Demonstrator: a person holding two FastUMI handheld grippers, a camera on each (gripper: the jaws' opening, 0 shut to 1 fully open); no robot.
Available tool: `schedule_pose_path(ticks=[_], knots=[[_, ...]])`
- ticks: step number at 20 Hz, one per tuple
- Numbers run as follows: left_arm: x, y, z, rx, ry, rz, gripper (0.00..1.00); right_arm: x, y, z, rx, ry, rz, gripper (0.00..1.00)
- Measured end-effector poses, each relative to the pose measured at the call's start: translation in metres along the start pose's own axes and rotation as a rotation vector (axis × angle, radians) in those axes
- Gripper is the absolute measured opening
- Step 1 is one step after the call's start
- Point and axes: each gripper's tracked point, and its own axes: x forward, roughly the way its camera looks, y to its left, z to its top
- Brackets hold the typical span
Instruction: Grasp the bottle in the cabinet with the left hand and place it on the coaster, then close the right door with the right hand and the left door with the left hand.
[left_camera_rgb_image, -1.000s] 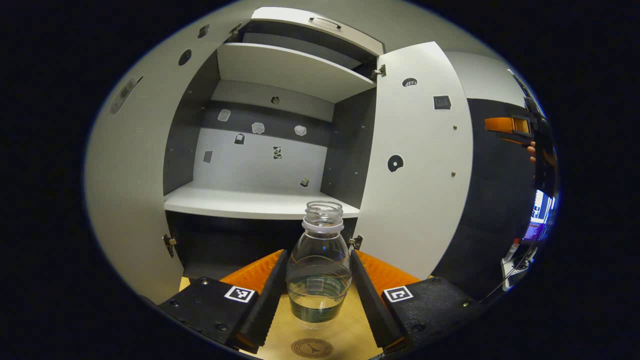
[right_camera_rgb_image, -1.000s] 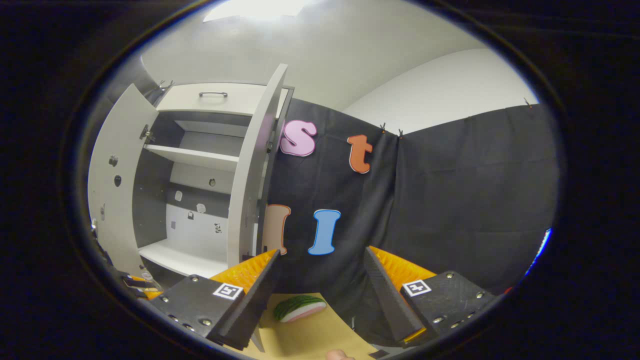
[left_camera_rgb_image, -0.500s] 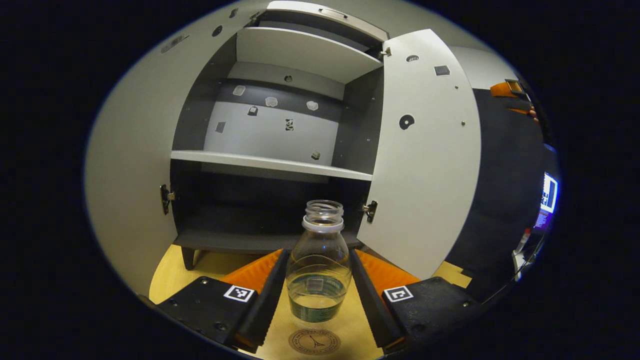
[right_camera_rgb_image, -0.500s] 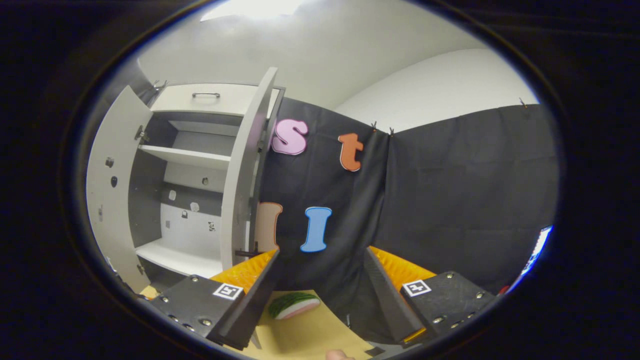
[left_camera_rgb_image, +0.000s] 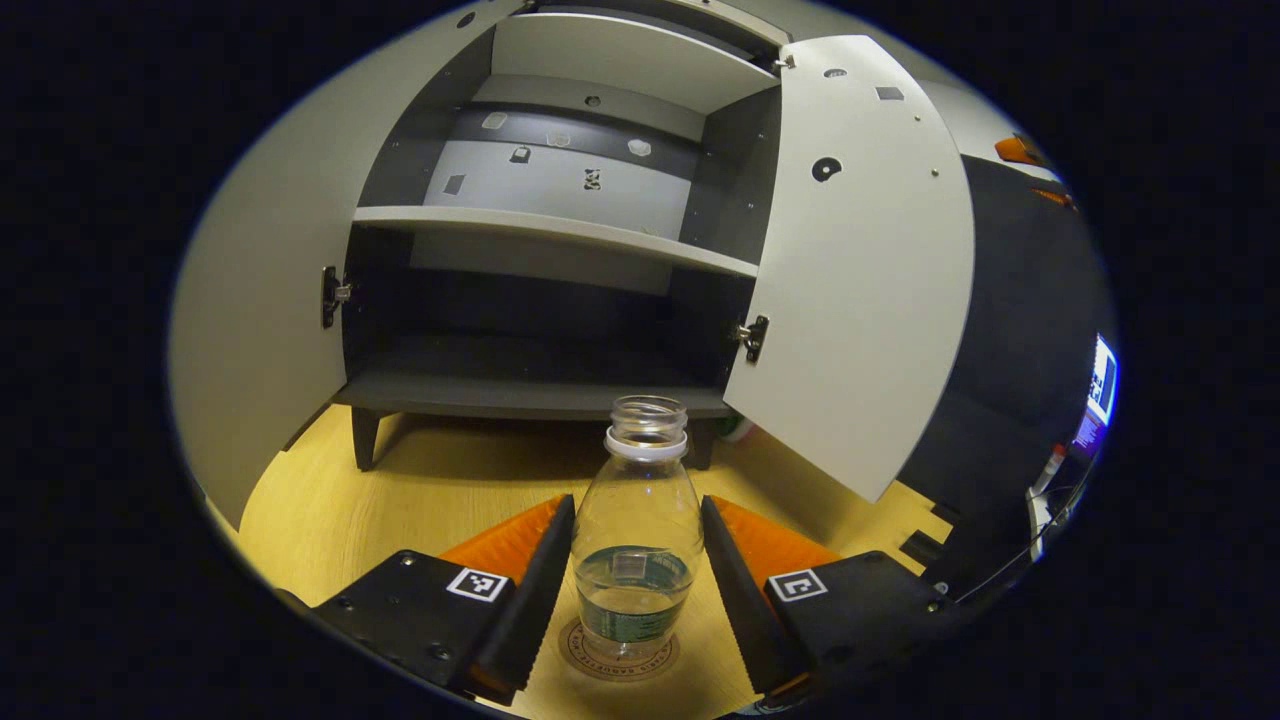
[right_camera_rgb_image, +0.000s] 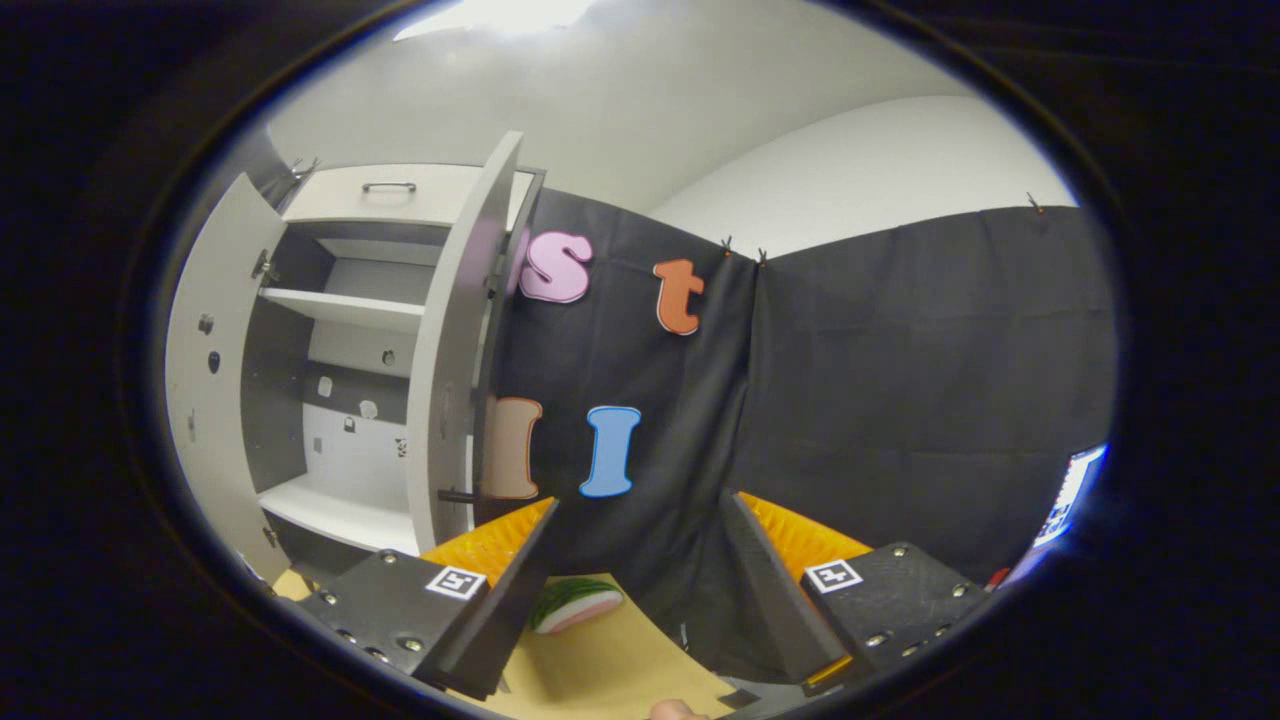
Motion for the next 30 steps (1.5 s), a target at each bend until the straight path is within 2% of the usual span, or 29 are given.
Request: schedule_pose_path(ticks=[2, 5, 7, 8, 9, 12, 16, 18, 21, 26, 28, 30], knots=[[-0.001, -0.003, 0.008, 0.013, -0.055, 0.000, 0.81, -0.004, -0.005, 0.000, -0.007, 0.001, -0.009, 1.00], [-0.002, -0.003, -0.014, 0.022, 0.007, 0.007, 0.82, -0.006, -0.004, -0.002, -0.016, 0.008, -0.011, 1.00], [-0.008, 0.000, -0.014, 0.017, 0.016, 0.023, 0.89, -0.006, -0.002, -0.005, -0.020, 0.014, -0.009, 1.00], [-0.011, -0.002, -0.006, 0.010, 0.002, 0.018, 0.96, -0.004, 0.001, -0.006, -0.022, 0.016, -0.006, 1.00], [-0.014, -0.006, 0.001, 0.002, -0.015, 0.007, 0.97, -0.004, 0.003, -0.006, -0.022, 0.017, -0.002, 0.97], [-0.024, -0.020, 0.035, -0.014, -0.067, -0.040, 0.97, 0.001, 0.010, -0.005, -0.012, 0.010, 0.009, 1.00], [-0.042, -0.026, 0.093, 0.010, -0.158, -0.035, 0.96, 0.005, 0.022, -0.008, -0.006, 0.010, 0.043, 1.00], [-0.057, -0.031, 0.123, -0.013, -0.164, -0.044, 0.97, 0.005, 0.028, -0.011, -0.008, 0.015, 0.057, 1.00], [-0.087, -0.012, 0.178, -0.042, -0.191, 0.033, 0.97, 0.008, 0.037, -0.016, -0.007, 0.019, 0.072, 1.00], [-0.145, 0.019, 0.266, 0.001, -0.278, 0.139, 0.96, 0.018, 0.046, -0.024, -0.002, 0.038, 0.089, 1.00], [-0.168, 0.036, 0.291, 0.009, -0.314, 0.208, 0.96, 0.022, 0.056, -0.027, 0.010, 0.048, 0.111, 0.97], [-0.187, 0.056, 0.308, 0.039, -0.334, 0.283, 0.96, 0.028, 0.067, -0.027, 0.011, 0.046, 0.133, 1.00]])
